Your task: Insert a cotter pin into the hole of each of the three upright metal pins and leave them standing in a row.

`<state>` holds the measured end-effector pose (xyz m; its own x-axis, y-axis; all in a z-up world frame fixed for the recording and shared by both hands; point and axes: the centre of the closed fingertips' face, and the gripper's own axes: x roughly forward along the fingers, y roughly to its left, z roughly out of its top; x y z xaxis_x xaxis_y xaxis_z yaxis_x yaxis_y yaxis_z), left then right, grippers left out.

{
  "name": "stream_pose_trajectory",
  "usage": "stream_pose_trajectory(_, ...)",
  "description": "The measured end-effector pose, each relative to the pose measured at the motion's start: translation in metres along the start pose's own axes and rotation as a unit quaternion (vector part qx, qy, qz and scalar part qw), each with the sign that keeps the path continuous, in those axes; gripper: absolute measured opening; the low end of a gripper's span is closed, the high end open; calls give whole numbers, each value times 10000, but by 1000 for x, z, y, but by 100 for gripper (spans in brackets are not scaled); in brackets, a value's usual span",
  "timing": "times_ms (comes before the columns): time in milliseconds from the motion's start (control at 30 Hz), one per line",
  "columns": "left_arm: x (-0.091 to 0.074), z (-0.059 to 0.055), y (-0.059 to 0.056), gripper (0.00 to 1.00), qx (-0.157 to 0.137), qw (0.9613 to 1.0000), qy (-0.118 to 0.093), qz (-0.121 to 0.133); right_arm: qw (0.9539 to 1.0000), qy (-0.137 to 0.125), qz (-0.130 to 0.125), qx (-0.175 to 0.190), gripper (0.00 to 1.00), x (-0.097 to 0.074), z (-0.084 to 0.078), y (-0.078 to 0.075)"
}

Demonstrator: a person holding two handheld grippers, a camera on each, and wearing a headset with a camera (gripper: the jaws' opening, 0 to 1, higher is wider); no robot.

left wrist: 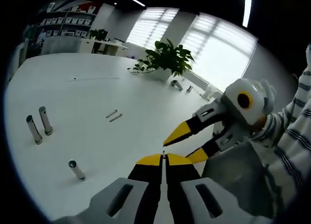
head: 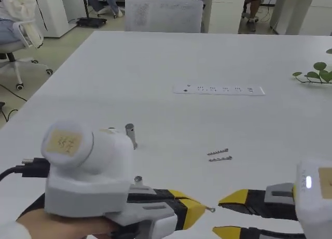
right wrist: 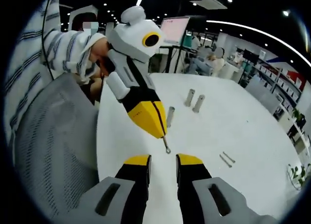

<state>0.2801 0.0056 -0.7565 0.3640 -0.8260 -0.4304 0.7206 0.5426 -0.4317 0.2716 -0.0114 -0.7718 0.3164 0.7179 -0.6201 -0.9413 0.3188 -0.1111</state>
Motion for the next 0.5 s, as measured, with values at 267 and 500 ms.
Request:
stream_pose_trajectory(267,-5,12,-2,0,514,9983,-230,-141,9975,-94,411,559,30,-6,-7,-6)
stream_pose_trajectory(500,-6,12,-2,0,1123,9931,-221,-269,9945,-174,805,643,29,-8,-6,-5)
